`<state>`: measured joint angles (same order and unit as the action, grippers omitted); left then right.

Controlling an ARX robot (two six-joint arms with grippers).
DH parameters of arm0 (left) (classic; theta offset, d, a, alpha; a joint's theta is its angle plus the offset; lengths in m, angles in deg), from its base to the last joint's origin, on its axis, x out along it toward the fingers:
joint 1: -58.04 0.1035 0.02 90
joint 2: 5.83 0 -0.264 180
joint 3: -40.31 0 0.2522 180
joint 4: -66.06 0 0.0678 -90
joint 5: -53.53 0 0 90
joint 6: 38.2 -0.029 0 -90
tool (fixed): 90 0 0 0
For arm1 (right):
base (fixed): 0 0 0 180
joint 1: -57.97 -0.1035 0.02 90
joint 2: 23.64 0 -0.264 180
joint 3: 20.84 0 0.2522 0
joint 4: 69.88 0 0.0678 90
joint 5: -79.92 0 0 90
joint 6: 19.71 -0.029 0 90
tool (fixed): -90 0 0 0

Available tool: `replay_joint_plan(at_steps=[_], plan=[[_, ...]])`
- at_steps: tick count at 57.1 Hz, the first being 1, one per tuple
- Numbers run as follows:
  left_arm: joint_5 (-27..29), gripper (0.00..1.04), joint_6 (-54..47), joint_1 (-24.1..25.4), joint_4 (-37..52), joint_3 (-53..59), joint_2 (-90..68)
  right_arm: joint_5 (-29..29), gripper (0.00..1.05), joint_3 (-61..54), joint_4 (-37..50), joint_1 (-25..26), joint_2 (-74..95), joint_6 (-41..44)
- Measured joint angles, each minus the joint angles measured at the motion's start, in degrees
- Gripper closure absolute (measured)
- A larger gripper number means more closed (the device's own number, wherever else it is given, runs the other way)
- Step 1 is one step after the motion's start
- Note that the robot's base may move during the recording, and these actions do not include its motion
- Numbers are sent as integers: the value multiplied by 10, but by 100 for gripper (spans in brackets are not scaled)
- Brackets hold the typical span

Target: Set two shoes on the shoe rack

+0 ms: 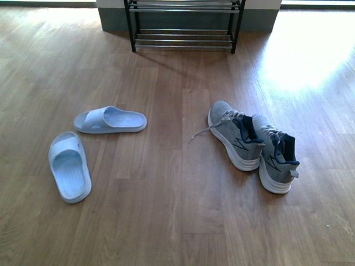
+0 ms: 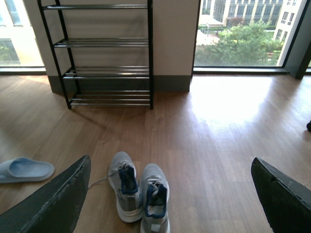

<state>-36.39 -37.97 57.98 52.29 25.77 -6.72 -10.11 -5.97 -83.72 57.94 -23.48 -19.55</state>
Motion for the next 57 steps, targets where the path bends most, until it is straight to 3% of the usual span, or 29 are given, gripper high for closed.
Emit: replay_joint_plan(at_steps=[43, 48, 50, 52, 54, 57], plan=[[-1, 9, 0, 0, 0, 0, 0, 0, 9, 0, 0, 0, 1, 0], [-1, 9, 0, 0, 0, 0, 0, -183, 9, 2, 24, 65, 40, -4], [-1, 9, 0, 0, 0, 0, 0, -299, 9, 5, 45, 99, 73, -4], [-1, 9, 0, 0, 0, 0, 0, -370, 9, 13, 65, 112, 112, -8], [-1, 9, 0, 0, 0, 0, 0, -413, 9, 28, 85, 113, 159, -7], [-1, 9, 0, 0, 0, 0, 0, -406, 9, 55, 103, 95, 230, 7]])
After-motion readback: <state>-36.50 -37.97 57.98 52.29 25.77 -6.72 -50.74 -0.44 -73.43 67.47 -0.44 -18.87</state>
